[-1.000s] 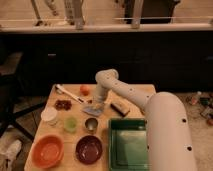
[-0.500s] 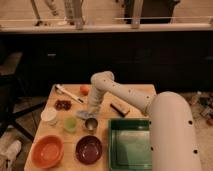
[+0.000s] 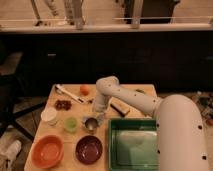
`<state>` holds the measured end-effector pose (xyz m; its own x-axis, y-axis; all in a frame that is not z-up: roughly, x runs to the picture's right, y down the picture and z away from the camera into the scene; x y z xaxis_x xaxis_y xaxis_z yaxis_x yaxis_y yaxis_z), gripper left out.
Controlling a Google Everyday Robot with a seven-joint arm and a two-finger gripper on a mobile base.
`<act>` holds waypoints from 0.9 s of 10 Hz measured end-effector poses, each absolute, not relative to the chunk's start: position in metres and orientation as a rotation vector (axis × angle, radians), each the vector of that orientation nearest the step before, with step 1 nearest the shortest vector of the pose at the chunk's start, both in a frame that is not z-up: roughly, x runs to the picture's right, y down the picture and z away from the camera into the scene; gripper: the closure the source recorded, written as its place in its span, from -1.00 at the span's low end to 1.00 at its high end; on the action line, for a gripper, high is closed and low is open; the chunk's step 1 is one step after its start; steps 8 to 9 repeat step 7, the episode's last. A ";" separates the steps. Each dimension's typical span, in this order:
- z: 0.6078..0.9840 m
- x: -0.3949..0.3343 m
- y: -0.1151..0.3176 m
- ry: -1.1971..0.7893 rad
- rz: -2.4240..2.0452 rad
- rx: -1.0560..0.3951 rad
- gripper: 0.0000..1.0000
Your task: Wipe table surface with towel
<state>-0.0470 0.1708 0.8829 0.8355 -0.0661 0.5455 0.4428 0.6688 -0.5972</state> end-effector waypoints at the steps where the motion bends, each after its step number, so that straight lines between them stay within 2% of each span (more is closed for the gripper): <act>1: 0.886 -0.036 0.168 -0.498 -0.286 -0.792 1.00; 6: 0.909 -0.037 0.132 -0.450 -0.285 -0.753 1.00; 9: 0.912 -0.042 0.127 -0.450 -0.292 -0.747 1.00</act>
